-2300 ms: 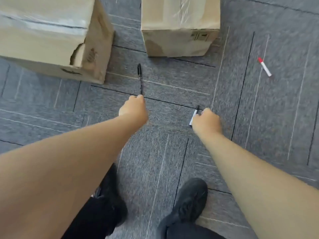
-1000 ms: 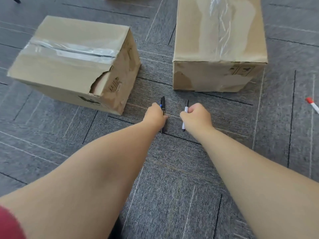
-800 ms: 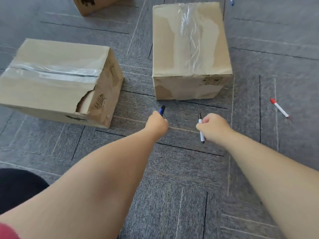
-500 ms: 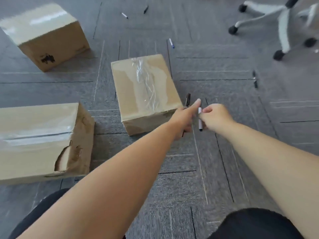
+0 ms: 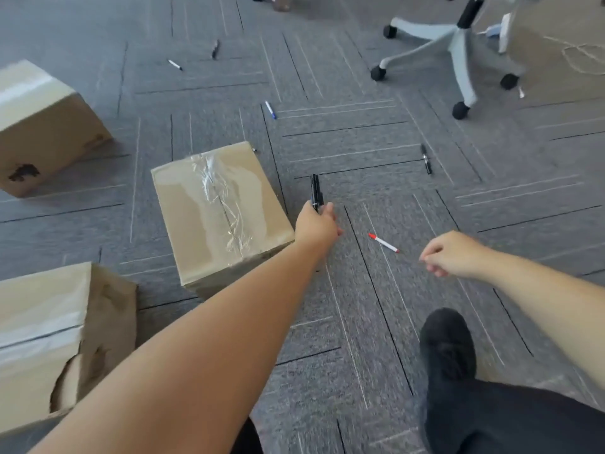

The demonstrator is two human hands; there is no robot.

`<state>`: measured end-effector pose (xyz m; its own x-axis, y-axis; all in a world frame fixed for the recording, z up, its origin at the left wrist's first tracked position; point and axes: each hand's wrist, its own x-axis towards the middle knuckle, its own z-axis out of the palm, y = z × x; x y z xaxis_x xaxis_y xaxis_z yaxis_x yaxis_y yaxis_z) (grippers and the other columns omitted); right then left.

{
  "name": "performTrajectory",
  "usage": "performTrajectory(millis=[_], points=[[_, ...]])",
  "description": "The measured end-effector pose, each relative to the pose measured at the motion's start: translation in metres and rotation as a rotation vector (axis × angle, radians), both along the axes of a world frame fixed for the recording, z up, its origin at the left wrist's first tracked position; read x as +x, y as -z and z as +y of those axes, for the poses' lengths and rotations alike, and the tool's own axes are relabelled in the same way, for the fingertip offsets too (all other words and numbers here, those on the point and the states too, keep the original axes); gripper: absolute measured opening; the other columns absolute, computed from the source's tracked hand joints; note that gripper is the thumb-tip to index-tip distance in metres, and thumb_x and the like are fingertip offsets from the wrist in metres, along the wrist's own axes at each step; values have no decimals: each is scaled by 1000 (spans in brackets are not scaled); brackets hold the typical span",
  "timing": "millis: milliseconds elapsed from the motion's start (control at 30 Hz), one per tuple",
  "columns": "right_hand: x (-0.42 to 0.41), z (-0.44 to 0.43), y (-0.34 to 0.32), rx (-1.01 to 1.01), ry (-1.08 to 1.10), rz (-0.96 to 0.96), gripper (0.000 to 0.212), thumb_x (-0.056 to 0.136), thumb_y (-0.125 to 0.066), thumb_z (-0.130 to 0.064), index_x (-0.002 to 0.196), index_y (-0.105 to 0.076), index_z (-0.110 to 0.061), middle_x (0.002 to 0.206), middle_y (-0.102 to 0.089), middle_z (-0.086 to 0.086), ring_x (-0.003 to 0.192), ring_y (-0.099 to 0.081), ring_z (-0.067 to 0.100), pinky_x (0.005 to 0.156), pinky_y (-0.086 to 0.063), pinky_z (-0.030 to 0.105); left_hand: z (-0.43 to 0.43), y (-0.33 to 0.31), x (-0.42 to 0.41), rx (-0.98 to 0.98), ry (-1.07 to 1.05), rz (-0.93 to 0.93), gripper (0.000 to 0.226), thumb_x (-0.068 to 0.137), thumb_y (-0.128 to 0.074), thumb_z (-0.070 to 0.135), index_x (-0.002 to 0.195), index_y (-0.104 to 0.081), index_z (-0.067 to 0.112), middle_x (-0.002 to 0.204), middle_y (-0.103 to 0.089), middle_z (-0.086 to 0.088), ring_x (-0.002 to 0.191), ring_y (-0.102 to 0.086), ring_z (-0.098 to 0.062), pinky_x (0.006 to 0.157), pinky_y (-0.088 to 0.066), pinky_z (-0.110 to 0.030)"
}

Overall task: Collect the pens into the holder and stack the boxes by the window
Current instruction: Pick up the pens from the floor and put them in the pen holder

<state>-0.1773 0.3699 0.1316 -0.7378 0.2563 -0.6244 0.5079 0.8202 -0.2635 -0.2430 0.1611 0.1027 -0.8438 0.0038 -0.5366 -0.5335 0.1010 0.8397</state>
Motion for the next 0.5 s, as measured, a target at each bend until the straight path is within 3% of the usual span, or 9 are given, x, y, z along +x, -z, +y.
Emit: performTrajectory(millis=[67,133,200,300,400,500], points=[[-18,15,40,75,-109,-5,24,91,-53,-11,97,-75,-5,97,-74,15,86,-69,31,77,-54,35,15,22,-13,-57,-34,-19,18,100,-43,29,88,-50,17,66,-44,0,53,-39,-14,56,-38,-25],[-42,25,83,81,-241,-9,25,94,-49,-14,102,-72,-8,102,-67,8,78,-62,27,62,-49,28,29,44,-29,-90,-99,-34,26,95,-49,28,72,-43,17,63,-42,0,54,-37,-18,61,-37,-28],[-59,35,123,78,-301,-5,23,96,-48,-14,108,-67,-9,102,-58,7,68,-52,20,51,-40,23,47,66,-40,-120,-158,-95,25,94,-52,33,77,-47,16,62,-44,-1,49,-40,-18,52,-39,-25],[-82,54,177,84,-192,87,26,96,-50,-19,119,-55,-6,113,-59,13,70,-49,20,59,-43,29,71,92,-46,-116,-164,-223,31,99,-42,37,104,-59,12,65,-49,-2,43,-48,-20,32,-40,-16],[-95,73,215,76,-88,98,42,96,-54,-26,130,-45,-3,125,-50,14,73,-46,18,52,-33,27,95,119,-52,-68,-179,-271,35,102,-38,35,105,-64,13,63,-43,-2,30,-44,-12,43,-42,-23],[-103,84,240,161,-205,51,35,95,-55,-20,125,-52,-2,109,-50,11,84,-44,22,65,-37,30,110,132,-61,-84,-169,-264,33,101,-40,36,103,-66,17,65,-45,-1,33,-40,-11,50,-39,-26]])
